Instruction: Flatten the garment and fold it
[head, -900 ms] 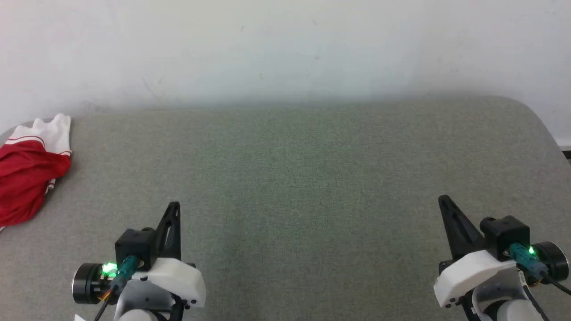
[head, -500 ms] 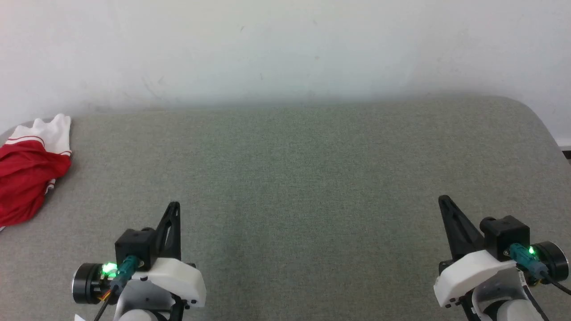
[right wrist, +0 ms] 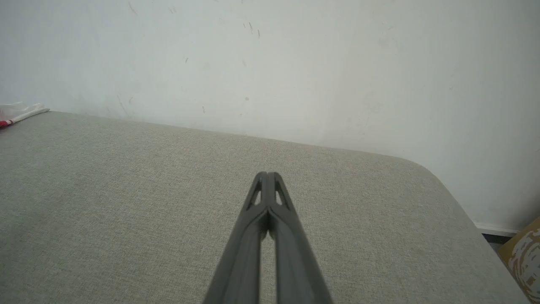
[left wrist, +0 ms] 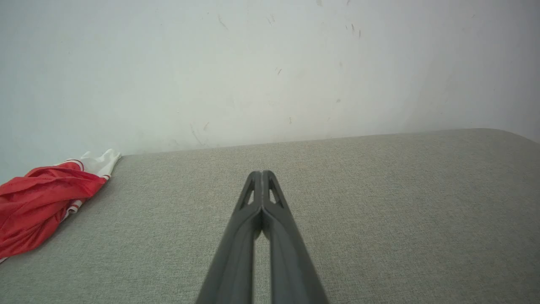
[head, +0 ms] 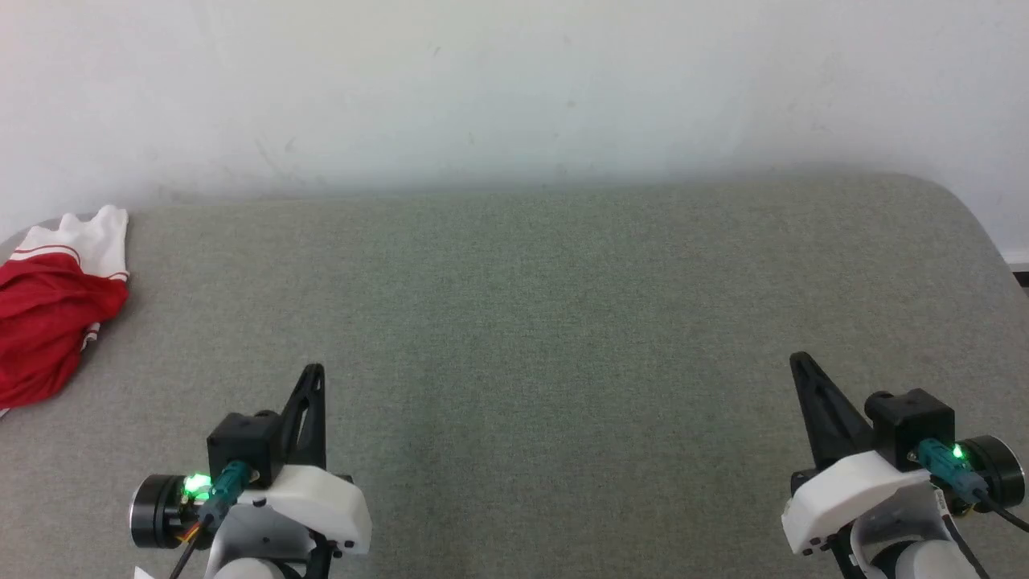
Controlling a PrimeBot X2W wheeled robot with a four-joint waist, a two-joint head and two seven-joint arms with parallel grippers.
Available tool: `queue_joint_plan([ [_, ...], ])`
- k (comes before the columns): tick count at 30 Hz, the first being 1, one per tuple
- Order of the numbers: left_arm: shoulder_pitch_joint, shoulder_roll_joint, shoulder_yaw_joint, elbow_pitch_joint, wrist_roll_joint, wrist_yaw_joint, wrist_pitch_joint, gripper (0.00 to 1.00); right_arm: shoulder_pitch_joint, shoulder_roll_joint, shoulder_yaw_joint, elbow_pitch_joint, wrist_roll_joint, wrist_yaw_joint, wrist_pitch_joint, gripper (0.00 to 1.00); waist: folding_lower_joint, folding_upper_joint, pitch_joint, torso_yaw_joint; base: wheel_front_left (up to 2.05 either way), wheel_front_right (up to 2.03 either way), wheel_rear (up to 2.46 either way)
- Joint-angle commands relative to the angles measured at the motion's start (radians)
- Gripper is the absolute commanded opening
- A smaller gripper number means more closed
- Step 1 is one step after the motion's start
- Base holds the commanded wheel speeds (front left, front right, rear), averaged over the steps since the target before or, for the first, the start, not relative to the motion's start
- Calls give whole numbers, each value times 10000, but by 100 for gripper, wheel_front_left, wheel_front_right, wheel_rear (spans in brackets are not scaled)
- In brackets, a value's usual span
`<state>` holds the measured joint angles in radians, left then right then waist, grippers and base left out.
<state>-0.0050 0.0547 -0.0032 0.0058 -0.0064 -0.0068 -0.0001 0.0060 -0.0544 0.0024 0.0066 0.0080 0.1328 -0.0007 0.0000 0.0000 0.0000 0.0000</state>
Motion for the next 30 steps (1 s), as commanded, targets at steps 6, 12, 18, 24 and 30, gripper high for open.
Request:
queue_joint_plan([
  [6,50,-45,32,-58,64,68,1,0,-60,42,-24,-66,-80,-21,7,0,0,0,0,0,0,0,0],
  [12,-1,8,-12,12,-2,-2,0,100,1,-8,4,19,4,0,0,100,0,0,0,0,0,0,0],
  [18,-54,5,-96,88,-40,89,-112,100,-24,-5,-34,91,77,-1,-103,100,0,0,-2,19,0,0,0],
  [24,-95,8,-170,162,-98,194,-241,100,-42,-3,-64,158,123,-2,-202,100,0,0,3,126,0,0,0],
  [30,-109,34,-204,199,-158,316,-368,100,-69,-1,-59,189,148,-3,-287,100,0,0,31,343,0,0,0],
])
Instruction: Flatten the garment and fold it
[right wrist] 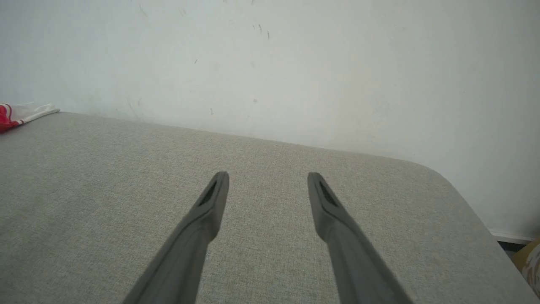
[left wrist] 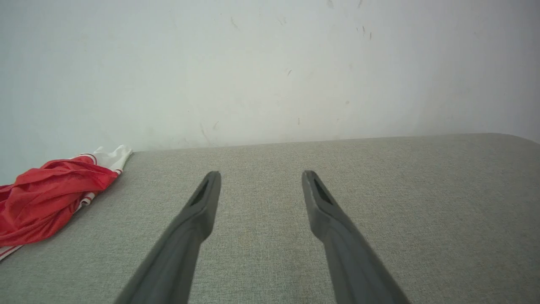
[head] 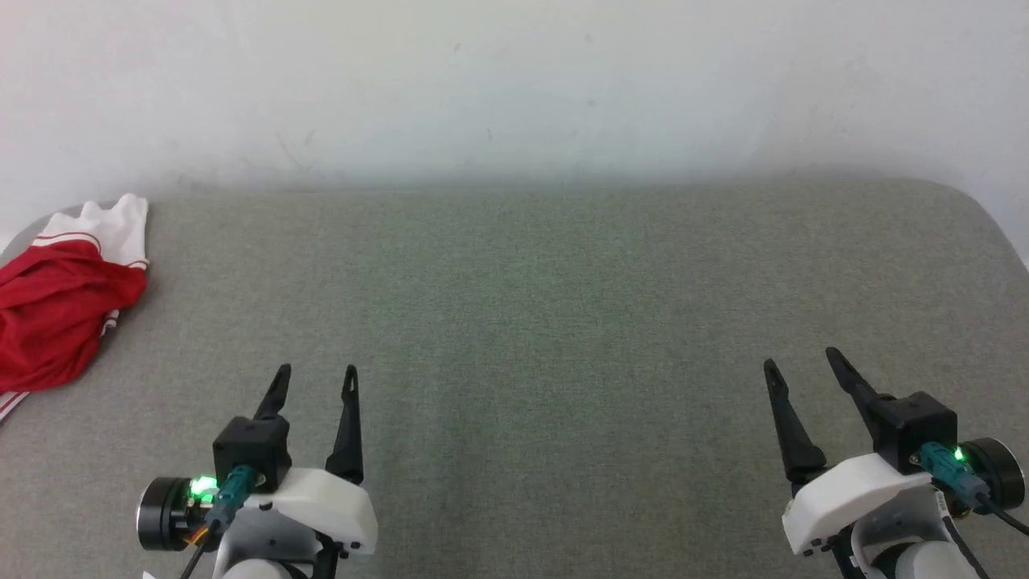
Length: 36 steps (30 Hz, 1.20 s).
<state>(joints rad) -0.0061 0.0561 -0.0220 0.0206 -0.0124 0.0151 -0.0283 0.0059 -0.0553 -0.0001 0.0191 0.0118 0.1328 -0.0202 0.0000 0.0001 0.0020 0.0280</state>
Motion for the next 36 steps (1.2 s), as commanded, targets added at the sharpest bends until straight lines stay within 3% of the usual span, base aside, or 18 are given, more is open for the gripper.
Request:
queue_joint_plan([
  [1,-99,24,-22,52,-109,118,-107,100,-74,9,-32,68,113,-3,-107,100,0,-1,17,110,0,0,0],
  [36,100,114,-46,55,-465,844,-819,100,-260,23,355,366,380,-9,-469,100,0,-1,105,2044,0,0,0],
])
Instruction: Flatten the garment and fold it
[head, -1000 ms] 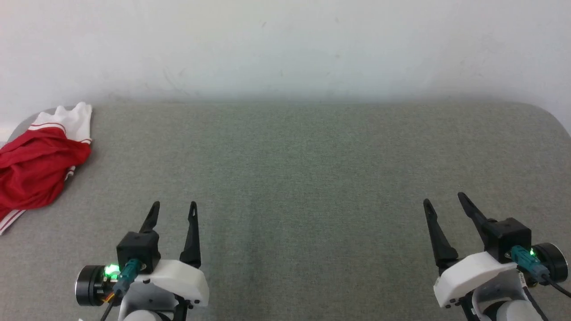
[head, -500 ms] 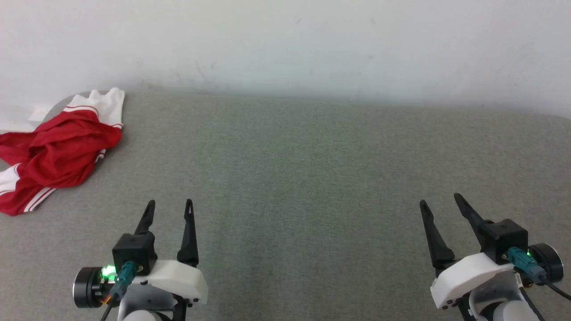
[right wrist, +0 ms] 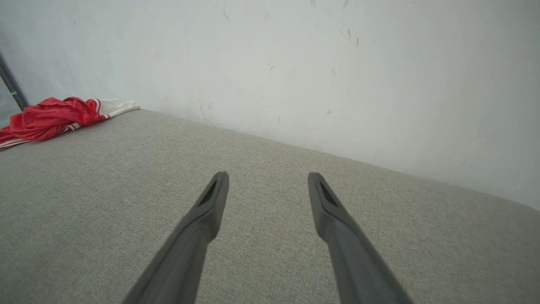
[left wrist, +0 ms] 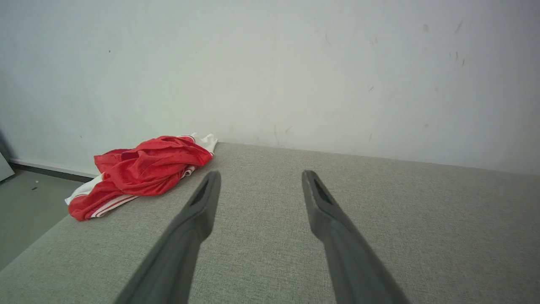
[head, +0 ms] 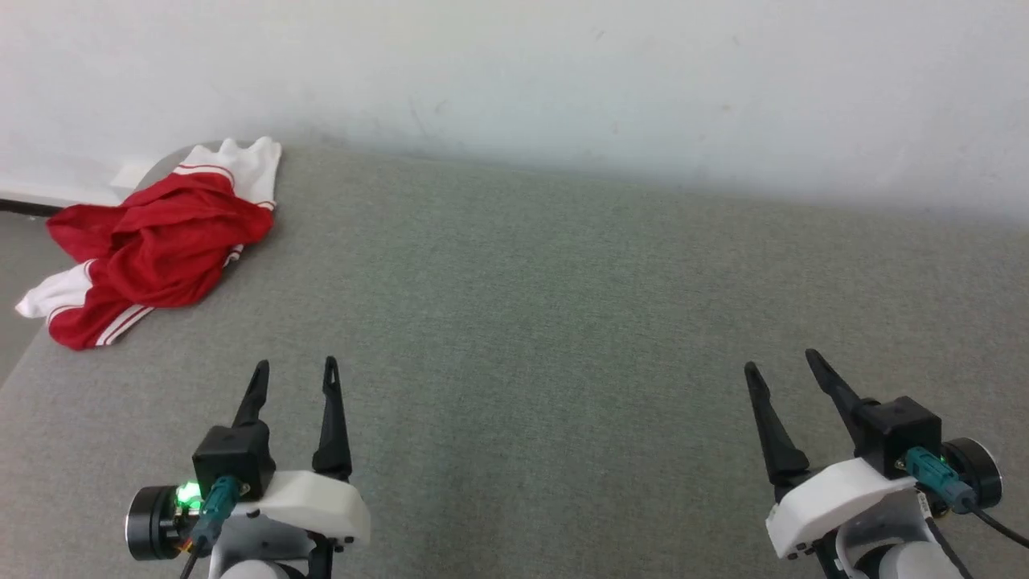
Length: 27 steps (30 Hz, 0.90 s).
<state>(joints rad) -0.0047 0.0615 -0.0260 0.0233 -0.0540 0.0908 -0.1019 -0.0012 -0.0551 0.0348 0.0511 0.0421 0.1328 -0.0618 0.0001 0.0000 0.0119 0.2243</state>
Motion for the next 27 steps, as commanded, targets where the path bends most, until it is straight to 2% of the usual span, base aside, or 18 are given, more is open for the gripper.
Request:
queue_joint_plan([
  [1,87,61,-6,41,-63,110,-104,100,-195,21,24,54,75,-9,-64,100,0,0,8,138,0,0,0],
  [27,171,253,-72,171,-372,649,-647,100,-355,31,217,347,435,-13,-431,100,0,0,70,1299,0,0,0],
])
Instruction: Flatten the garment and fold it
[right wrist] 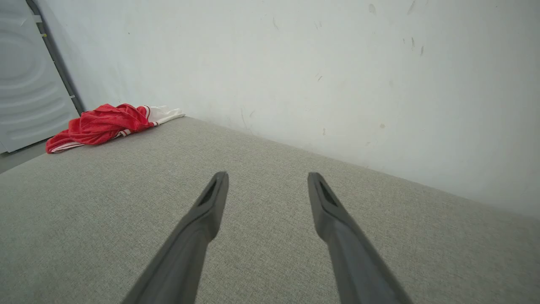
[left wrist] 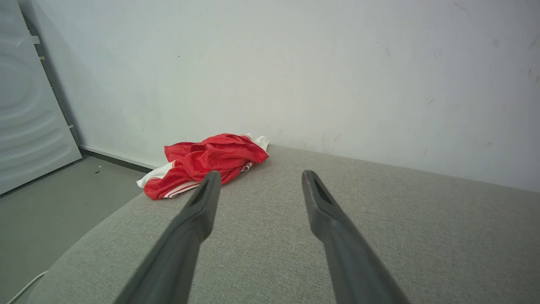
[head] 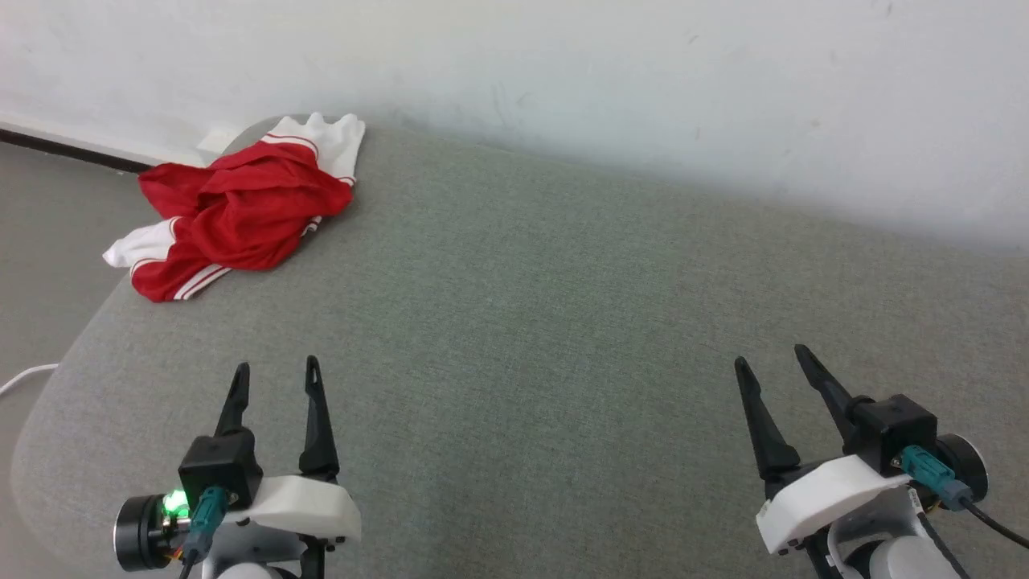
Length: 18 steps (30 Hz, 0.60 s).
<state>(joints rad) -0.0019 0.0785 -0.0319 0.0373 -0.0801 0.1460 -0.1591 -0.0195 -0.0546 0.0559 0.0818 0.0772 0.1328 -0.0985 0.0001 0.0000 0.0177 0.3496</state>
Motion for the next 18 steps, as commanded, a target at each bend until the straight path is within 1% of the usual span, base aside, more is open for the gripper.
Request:
queue_joint_plan([
  [1,144,87,-15,33,-125,123,-97,100,-181,26,17,53,100,-13,-81,100,0,0,20,81,0,0,0],
  [8,198,124,-62,59,-219,292,-243,100,-221,29,92,142,198,-15,-222,100,0,0,19,323,0,0,0],
  [18,211,264,-148,143,-369,481,-417,100,-211,33,149,258,286,-16,-416,100,0,0,-48,876,0,0,0],
])
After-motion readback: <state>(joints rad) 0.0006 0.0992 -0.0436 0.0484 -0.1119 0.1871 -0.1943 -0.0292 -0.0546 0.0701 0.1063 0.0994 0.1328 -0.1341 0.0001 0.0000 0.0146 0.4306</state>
